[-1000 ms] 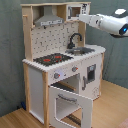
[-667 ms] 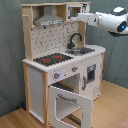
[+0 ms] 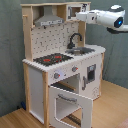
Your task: Play with the kitchen
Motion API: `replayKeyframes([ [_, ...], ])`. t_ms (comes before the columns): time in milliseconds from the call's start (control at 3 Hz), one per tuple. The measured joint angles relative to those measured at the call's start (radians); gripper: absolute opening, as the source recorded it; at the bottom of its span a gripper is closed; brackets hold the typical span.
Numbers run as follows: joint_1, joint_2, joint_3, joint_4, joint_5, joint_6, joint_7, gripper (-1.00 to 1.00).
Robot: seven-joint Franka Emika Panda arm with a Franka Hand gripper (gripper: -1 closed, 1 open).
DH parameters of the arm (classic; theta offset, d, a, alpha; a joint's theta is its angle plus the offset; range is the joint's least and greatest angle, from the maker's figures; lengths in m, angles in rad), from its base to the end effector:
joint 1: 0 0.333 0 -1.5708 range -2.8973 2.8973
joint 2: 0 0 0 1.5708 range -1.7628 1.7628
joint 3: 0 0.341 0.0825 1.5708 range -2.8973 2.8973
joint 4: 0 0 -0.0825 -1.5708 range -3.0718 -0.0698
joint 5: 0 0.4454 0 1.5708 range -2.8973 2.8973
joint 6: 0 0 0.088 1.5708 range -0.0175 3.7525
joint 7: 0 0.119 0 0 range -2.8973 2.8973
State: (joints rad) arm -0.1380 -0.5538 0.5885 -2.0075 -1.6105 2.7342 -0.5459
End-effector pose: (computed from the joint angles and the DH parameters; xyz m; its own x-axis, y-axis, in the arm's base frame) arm 0.4080 0.3364 0.7485 0.1222 0.6658 -0.7361 -0.1098 0.7461 0.6567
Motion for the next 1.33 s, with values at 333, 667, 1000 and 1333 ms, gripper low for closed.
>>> replayKeyframes([
  [333, -0.006, 0.046, -0.062, 0.001, 0.0, 0.036, -0.059, 1.0],
  [667, -0.007, 0.108, -0.131, 0.01, 0.001, 0.075, -0.068, 1.0],
  [1000, -0.007, 0.187, -0.175, 0.053, 0.001, 0.106, -0.067, 1.0],
  [1333, -0.006, 0.258, -0.157, 0.121, 0.001, 0.106, -0.068, 1.0],
])
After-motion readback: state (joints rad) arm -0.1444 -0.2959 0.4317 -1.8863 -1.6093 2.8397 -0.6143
